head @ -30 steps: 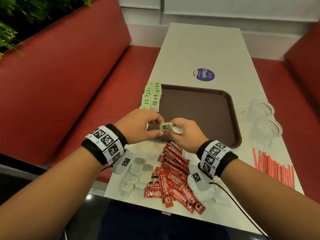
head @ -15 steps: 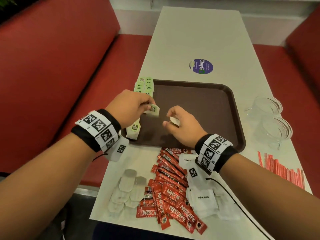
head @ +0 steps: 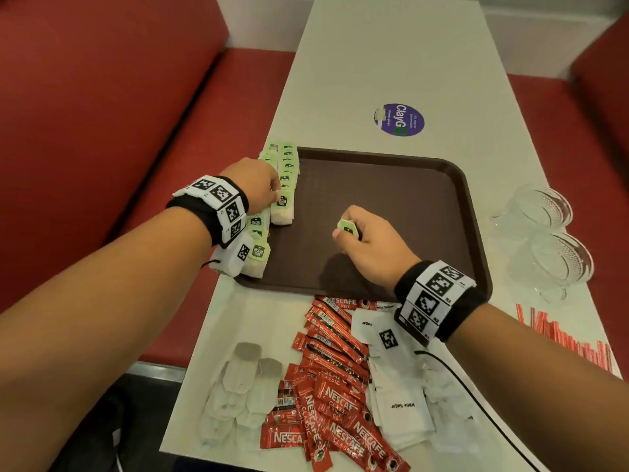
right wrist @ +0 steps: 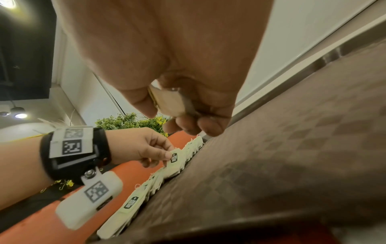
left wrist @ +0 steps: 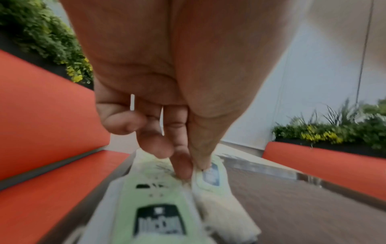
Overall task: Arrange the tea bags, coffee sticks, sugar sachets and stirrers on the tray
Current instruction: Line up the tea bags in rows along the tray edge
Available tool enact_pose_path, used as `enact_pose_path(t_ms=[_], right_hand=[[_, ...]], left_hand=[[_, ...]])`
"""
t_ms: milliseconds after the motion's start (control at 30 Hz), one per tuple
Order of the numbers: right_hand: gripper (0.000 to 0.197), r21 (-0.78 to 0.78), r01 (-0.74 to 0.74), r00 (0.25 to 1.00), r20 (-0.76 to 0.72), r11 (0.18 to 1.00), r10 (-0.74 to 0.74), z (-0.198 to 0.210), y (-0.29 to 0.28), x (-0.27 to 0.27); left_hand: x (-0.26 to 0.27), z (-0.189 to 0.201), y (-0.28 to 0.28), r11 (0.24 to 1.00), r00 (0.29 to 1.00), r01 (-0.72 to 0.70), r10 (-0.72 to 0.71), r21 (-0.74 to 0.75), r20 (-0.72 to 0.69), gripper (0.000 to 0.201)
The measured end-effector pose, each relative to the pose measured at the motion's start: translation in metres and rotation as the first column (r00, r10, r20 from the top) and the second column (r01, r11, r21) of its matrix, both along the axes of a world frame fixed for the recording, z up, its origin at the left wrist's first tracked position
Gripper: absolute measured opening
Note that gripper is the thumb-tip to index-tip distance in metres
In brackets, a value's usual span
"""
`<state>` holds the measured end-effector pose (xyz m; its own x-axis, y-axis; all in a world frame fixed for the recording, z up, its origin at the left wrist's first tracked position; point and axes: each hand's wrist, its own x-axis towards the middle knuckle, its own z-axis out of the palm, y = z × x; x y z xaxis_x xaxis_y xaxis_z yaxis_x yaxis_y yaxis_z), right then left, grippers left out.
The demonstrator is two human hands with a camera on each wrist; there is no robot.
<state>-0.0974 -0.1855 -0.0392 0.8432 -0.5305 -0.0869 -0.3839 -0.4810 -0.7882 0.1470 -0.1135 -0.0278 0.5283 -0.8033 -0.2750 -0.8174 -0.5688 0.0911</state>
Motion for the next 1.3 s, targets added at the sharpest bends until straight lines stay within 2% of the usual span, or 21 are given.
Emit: enact_pose_path(t_ms=[133,300,433,533,700,733,800,867,933,1033,1100,1200,1300], right_hand=[[0.019,-0.016,-0.035,0.999,-0.005,0.999,0.035,-0.004,0.003,-0.001],[0.013,0.026,-0.02,1.0,0.017,0.999,0.02,-0.004,0.003,0.002],[0.014,0.113,-0.001,0.999,0.033,0.994,-0.003,0.0,0.004,0.005],[0.013,0.159,0.018,0.999,0.042,0.987,-0.025,0.002,0.005,0.008],[0.014,0.12,0.052,0.996,0.072,0.991,-0.061,-0.002,0.005,0.009],[0.016,0.093,0.054,0.996,0.07,0.994,-0.061,-0.003,0.005,0.01],[0.02,0.028,0.056,0.996,0.062,0.998,-0.058,-0.004,0.003,0.012],[0.021,0.012,0.062,0.996,0.065,0.998,-0.063,-0.004,0.003,0.015],[0.021,0.026,0.07,0.994,0.08,0.997,-0.072,-0.003,0.003,0.018],[0.02,-0.008,0.071,0.99,0.123,0.997,-0.07,-0.004,0.003,0.021],[0.028,-0.036,0.075,0.989,0.127,0.997,-0.07,-0.005,0.003,0.024],[0.029,-0.031,0.083,0.988,0.133,0.996,-0.078,-0.004,0.005,0.028],[0.027,-0.035,0.084,0.986,0.149,0.996,-0.078,-0.002,0.005,0.03]], left_hand=[[0.002,-0.004,-0.009,0.996,0.998,0.018,-0.023,0.085,0.054,0.026],[-0.005,0.003,-0.016,1.0,0.998,0.018,-0.017,-0.006,0.063,0.03],[-0.016,-0.005,-0.027,0.984,0.993,0.088,-0.1,0.154,0.069,0.041],[-0.013,-0.012,-0.029,0.978,0.994,0.072,-0.087,0.194,0.068,0.037],[-0.015,-0.006,-0.025,0.978,0.99,0.098,-0.115,0.187,0.086,0.038],[-0.017,-0.001,-0.023,0.982,0.988,0.116,-0.129,0.146,0.082,0.039],[-0.024,0.013,-0.016,0.988,0.989,0.148,-0.149,-0.05,-0.014,0.035],[-0.037,0.028,-0.004,0.945,0.964,0.153,-0.207,-0.29,-0.168,0.036],[-0.053,0.04,0.01,0.893,0.91,0.155,-0.296,-0.422,-0.291,0.038],[-0.065,0.043,0.026,0.862,0.852,0.244,-0.409,-0.444,-0.327,0.024],[-0.065,0.04,0.029,0.853,0.86,0.282,-0.428,-0.439,-0.278,0.013],[-0.062,0.039,0.03,0.817,0.899,0.258,-0.399,-0.516,-0.182,0.01],[-0.061,0.041,0.035,0.814,0.883,0.22,-0.401,-0.538,-0.245,0.009]])
